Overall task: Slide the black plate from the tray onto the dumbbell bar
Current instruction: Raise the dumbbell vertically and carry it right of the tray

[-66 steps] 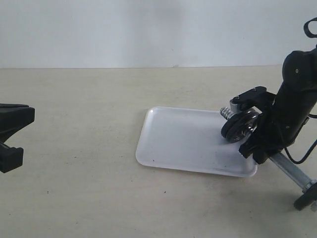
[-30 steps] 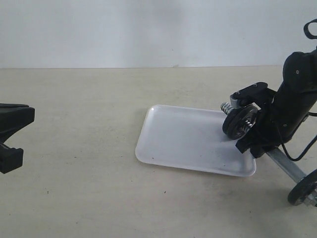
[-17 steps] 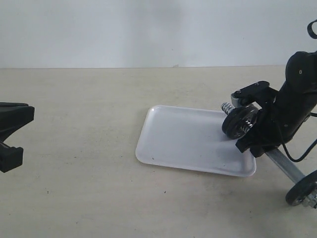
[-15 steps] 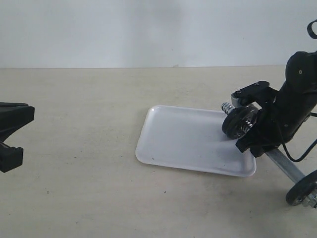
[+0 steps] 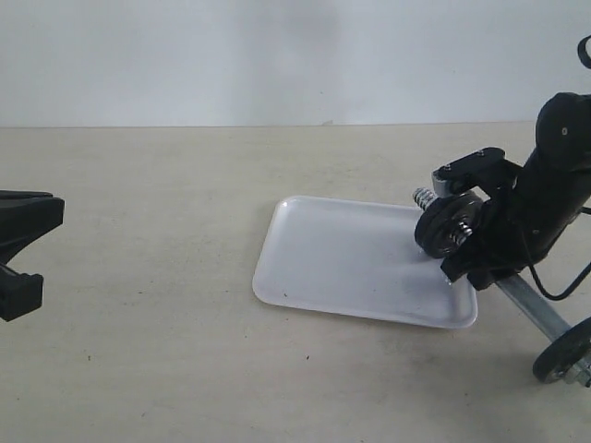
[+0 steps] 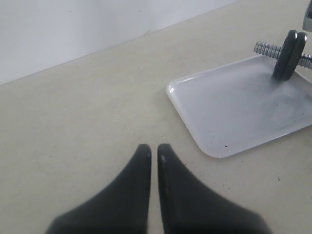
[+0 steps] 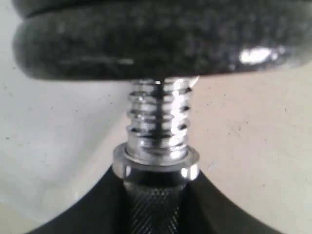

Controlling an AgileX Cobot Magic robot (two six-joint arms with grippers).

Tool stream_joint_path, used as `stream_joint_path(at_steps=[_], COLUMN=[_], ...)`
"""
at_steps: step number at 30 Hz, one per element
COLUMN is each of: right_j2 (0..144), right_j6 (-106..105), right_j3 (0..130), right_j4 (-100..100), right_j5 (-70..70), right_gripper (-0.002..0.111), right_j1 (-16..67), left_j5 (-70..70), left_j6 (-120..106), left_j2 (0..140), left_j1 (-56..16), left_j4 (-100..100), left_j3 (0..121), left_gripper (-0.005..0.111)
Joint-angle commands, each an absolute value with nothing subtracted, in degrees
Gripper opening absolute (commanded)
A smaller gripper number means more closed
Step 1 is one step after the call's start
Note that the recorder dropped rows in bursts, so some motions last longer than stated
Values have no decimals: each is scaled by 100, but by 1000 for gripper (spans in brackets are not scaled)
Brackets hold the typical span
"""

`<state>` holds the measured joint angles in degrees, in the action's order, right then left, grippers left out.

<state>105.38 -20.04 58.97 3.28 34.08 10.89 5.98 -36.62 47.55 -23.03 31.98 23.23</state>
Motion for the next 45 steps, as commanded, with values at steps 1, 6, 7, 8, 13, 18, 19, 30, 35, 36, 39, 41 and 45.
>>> stream_joint_path(at_steps=[1, 6, 7, 8, 13, 18, 19, 30, 35, 36, 39, 41, 45], right_j2=[9892, 9755, 9735, 9728, 9707, 9658, 9603, 9294, 9294, 9294, 9305, 9360, 9517], right_j6=[-1998, -1998, -1998, -1998, -1833, -1709, -1680, -1547, -1514, -1514, -1514, -1514, -1514], right_j3=[6065, 6065, 6065, 6065, 6065, 6065, 6065, 6065, 6065, 6065, 6065, 6065, 6065], right_j4=[333, 333, 333, 333, 281, 248, 248, 223, 245, 245, 234, 234, 234], right_j5=[2964, 2964, 2953, 2940, 2748, 2504, 2465, 2679, 2657, 2646, 2646, 2685, 2720], right_gripper=[0, 0, 0, 0, 0, 0, 0, 0, 0, 0, 0, 0, 0], right_j1=[1079, 1079, 1079, 1079, 1079, 1030, 1020, 278, 170, 170, 170, 170, 170], left_j5=[554, 554, 554, 554, 554, 565, 565, 423, 411, 411, 411, 410, 410], left_j6=[-3691, -3691, -3691, -3691, -3691, -3691, -3691, -3691, -3691, -3691, -3691, -3691, -3691], left_j2=[4732, 4732, 4732, 4732, 4732, 4730, 4730, 4730, 4730, 4730, 4730, 4730, 4730], left_j1=[-2293, -2293, -2293, -2293, -2293, -2293, -2293, -2293, -2293, -2293, -2293, -2293, -2293], left_j4=[3194, 3194, 3194, 3194, 3194, 3194, 3194, 3194, 3194, 3194, 3194, 3206, 3206], left_j3=[2295, 2295, 2295, 2295, 2295, 2295, 2295, 2177, 2177, 2177, 2177, 2177, 2177], left_gripper=[4, 4, 4, 4, 4, 4, 4, 4, 4, 4, 4, 4, 4])
